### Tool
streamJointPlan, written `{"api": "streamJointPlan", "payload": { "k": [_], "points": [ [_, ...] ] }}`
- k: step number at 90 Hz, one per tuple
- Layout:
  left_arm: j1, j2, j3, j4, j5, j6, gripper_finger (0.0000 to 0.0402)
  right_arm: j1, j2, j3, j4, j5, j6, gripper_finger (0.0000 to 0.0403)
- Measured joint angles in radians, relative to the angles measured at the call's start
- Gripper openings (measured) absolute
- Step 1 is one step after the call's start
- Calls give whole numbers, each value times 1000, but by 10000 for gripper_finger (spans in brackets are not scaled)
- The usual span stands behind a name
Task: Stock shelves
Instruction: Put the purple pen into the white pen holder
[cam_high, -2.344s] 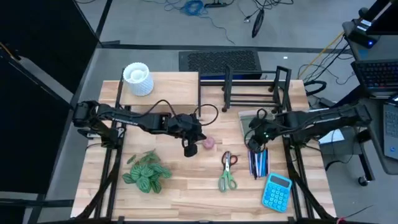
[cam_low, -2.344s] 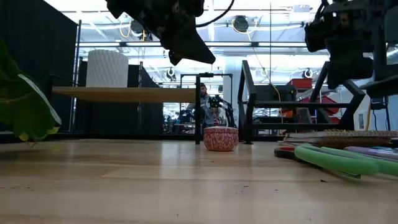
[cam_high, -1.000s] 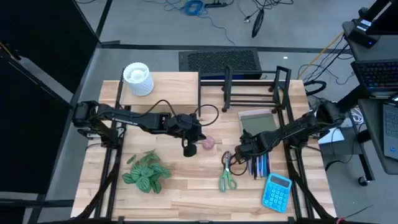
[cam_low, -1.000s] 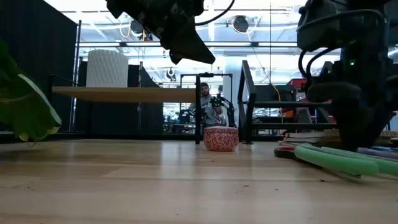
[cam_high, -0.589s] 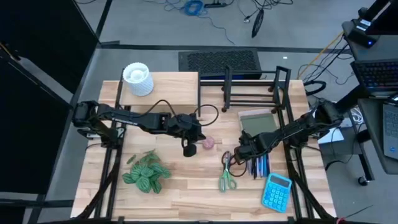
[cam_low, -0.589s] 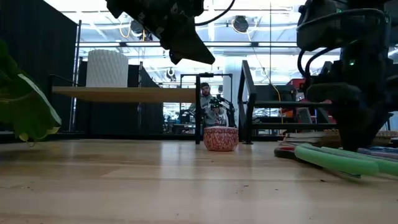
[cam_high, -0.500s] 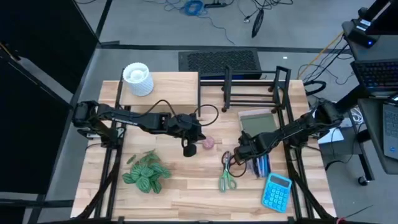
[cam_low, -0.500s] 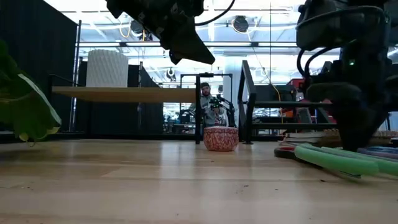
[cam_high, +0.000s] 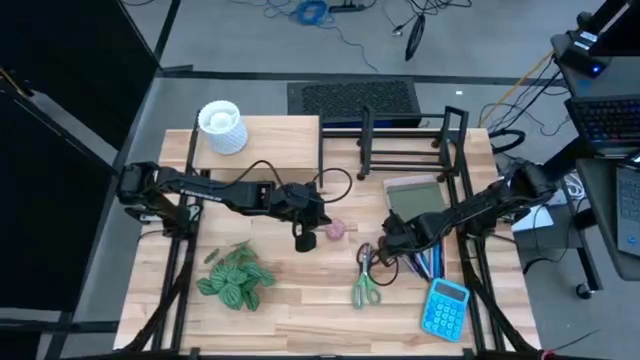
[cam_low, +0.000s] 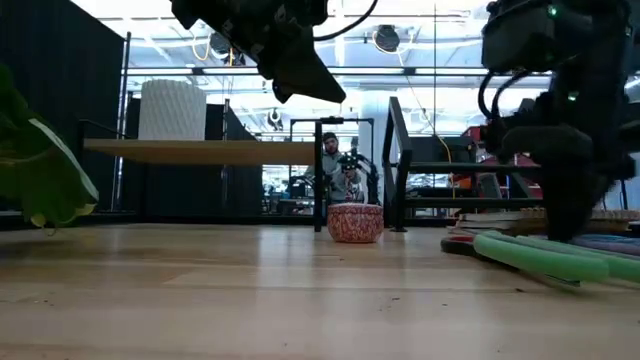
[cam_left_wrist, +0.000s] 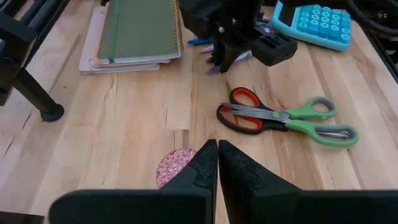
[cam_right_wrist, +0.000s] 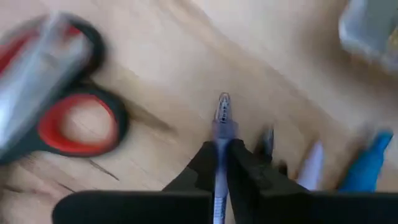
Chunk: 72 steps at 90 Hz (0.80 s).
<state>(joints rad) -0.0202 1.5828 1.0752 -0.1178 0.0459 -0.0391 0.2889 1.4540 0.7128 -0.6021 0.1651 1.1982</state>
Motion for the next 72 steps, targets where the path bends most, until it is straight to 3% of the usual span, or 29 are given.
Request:
{"api": "streamJointPlan", "payload": {
  "k": [37, 72],
  "points": [
    [0, 0, 0, 5, 0, -1, 0, -35, -174, 2, 72, 23, -143, 2],
    [0, 0, 1, 58, 0, -5, 0, -92, -264, 3, 190, 25, -287, 1]
  ]
}}
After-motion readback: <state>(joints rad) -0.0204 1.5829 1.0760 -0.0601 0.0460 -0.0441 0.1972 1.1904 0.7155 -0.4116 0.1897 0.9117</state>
